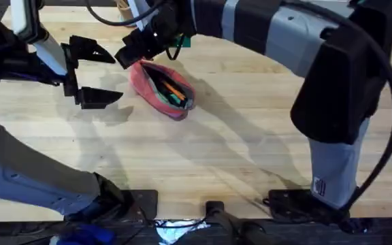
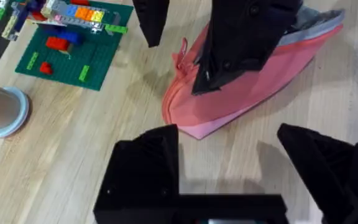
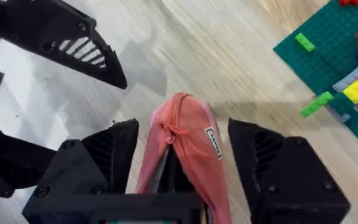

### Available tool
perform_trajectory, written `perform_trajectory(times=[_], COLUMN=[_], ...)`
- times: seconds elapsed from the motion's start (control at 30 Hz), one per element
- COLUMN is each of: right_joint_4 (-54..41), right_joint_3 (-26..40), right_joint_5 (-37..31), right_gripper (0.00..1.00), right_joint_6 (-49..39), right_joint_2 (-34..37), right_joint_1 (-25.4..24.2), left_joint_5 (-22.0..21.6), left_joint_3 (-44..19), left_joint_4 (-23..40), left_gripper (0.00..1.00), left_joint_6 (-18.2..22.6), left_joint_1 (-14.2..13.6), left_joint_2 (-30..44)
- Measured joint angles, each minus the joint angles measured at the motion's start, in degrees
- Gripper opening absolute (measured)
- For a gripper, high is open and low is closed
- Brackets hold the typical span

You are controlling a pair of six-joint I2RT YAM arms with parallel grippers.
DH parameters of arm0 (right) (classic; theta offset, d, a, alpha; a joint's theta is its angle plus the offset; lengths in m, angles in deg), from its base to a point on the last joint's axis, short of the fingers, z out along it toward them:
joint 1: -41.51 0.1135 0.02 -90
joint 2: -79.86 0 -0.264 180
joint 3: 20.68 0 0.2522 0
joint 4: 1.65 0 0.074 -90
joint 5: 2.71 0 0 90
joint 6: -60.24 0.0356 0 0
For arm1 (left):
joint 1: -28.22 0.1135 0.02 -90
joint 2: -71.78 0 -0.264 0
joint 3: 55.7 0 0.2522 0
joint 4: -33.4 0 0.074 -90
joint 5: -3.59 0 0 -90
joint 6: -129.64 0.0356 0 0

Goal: Unzip the bag, pick up the pens from the table one at a time and place them inside, then zip the bag closed.

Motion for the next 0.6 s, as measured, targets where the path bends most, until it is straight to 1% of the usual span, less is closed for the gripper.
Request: perform_trajectory(times=[0.13,0.3,0.43,0.5,0.6], right_joint_4=[0.38,1.11,1.28,1.22,1.29], right_joint_3=[0.0,0.0,0.0,0.0,0.0], right_joint_5=[0.1,0.1,0.1,0.1,0.1], right_gripper=[0.853,0.813,0.804,0.791,0.744], right_joint_6=[0.67,1.05,1.09,1.11,1.26], right_joint_2=[0.12,0.76,0.76,0.76,0.76], right_joint_1=[0.0,0.0,0.0,0.0,0.02], left_joint_5=[0.0,0.0,0.0,0.0,0.0], left_joint_3=[0.0,0.0,0.0,0.0,0.0], left_joint_4=[0.0,0.0,0.0,0.0,0.0], left_gripper=[0.993,0.993,0.993,0.993,0.993], left_joint_6=[0.0,0.0,0.0,0.0,0.0], left_joint_1=[0.0,0.0,0.0,0.0,0.0], left_joint_2=[0.0,0.0,0.0,0.0,0.0])
